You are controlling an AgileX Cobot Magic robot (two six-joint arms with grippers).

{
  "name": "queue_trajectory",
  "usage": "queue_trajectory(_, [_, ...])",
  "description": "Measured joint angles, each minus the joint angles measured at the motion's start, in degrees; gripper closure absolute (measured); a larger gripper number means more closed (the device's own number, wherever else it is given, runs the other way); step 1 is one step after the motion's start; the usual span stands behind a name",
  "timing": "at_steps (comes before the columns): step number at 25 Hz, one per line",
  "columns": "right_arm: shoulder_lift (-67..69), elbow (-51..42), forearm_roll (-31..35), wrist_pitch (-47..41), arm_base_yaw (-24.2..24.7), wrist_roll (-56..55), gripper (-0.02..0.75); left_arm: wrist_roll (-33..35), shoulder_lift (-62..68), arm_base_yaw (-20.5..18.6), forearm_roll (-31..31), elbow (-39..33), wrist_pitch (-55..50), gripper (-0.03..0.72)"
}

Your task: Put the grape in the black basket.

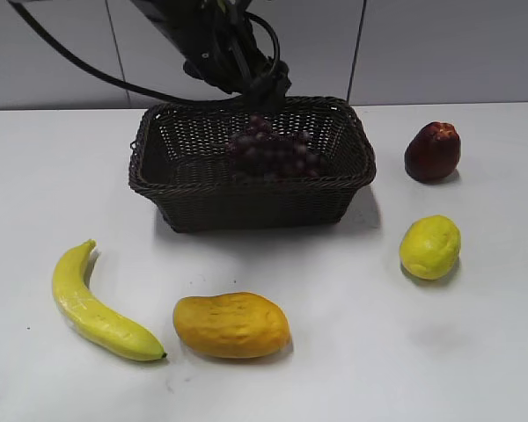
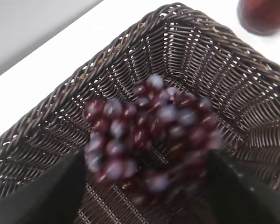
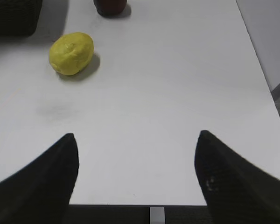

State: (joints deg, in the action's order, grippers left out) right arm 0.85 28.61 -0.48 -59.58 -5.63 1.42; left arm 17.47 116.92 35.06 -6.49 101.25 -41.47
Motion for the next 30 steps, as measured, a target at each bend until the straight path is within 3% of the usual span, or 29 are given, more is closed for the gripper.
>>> queue_trajectory(6, [0.00,0.00,0.00,0.00,0.00,0.00,0.150,-2.87,0.00,-2.85,0.06,6.07,-5.32,0.082])
queue_trajectory(17, [0.00,0.00,0.00,0.00,0.00,0.00,0.150,-8.73,0.00,-16.14,0.06,15.63,-26.50,0.100])
queue_trajectory(22, [0.00,0.00,0.00,0.00,0.00,0.00,0.150,-12.33,-0.11,-22.64,0.06,15.86,-28.12,0.100])
queue_trajectory(30, [0.00,0.00,0.00,0.00,0.00,0.00,0.150,-14.08,-3.94,-28.16,0.17,15.86,-28.31,0.101])
